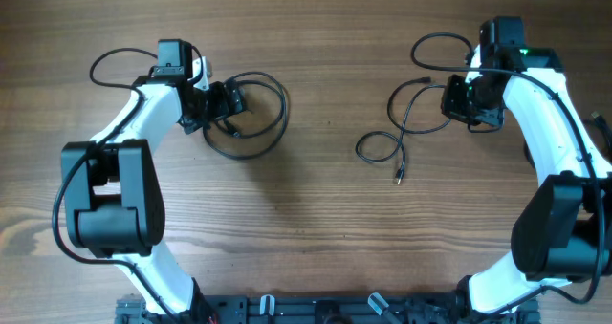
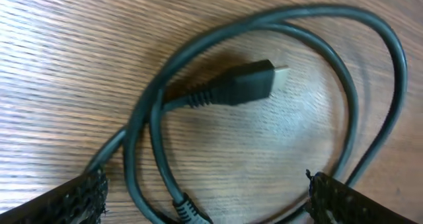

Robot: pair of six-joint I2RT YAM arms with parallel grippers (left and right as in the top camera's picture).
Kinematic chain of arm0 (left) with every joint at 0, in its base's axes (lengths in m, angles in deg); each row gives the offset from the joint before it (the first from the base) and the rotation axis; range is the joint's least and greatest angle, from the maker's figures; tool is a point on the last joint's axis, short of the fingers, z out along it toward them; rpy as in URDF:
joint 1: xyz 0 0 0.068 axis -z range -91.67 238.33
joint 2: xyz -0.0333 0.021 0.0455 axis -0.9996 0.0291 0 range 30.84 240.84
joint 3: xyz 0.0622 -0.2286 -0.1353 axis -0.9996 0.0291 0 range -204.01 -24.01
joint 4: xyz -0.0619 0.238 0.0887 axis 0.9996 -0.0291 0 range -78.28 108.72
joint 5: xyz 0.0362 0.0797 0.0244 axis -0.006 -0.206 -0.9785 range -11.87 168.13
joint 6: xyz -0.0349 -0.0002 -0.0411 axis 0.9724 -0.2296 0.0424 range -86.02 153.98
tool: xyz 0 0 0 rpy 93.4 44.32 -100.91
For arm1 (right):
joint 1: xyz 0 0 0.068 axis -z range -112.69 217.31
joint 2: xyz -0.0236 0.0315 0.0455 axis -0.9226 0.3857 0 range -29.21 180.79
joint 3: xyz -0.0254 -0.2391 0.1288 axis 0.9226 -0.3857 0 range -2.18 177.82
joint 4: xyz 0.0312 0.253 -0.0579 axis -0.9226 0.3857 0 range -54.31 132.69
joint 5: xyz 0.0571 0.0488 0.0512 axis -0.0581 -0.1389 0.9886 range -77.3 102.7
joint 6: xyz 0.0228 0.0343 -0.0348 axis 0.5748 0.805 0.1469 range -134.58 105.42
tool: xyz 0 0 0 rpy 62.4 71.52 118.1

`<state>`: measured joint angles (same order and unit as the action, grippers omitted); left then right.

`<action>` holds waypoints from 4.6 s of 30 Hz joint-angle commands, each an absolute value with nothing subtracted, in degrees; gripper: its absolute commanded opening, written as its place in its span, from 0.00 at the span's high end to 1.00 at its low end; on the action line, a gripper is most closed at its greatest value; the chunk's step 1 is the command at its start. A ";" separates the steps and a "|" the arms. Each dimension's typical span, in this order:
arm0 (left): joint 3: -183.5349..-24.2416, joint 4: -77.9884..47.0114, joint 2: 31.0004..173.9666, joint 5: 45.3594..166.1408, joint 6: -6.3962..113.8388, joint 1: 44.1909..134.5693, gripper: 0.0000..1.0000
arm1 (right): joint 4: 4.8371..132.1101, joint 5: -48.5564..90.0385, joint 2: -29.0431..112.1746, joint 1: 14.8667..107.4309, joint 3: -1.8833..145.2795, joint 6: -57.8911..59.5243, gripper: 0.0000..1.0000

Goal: Untangle cables

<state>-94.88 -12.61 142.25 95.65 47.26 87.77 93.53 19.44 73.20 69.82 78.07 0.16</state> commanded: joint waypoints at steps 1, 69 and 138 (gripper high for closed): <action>-94.14 -12.83 140.66 99.67 44.71 87.31 0.00 | 93.53 23.11 72.59 69.38 77.94 -4.04 0.76; -94.23 -9.12 140.11 94.45 44.71 99.73 0.00 | 70.82 36.79 91.37 53.01 77.94 3.85 0.00; -93.97 -14.34 132.94 88.94 44.95 90.72 0.00 | 80.62 9.65 86.71 66.82 75.95 4.42 0.00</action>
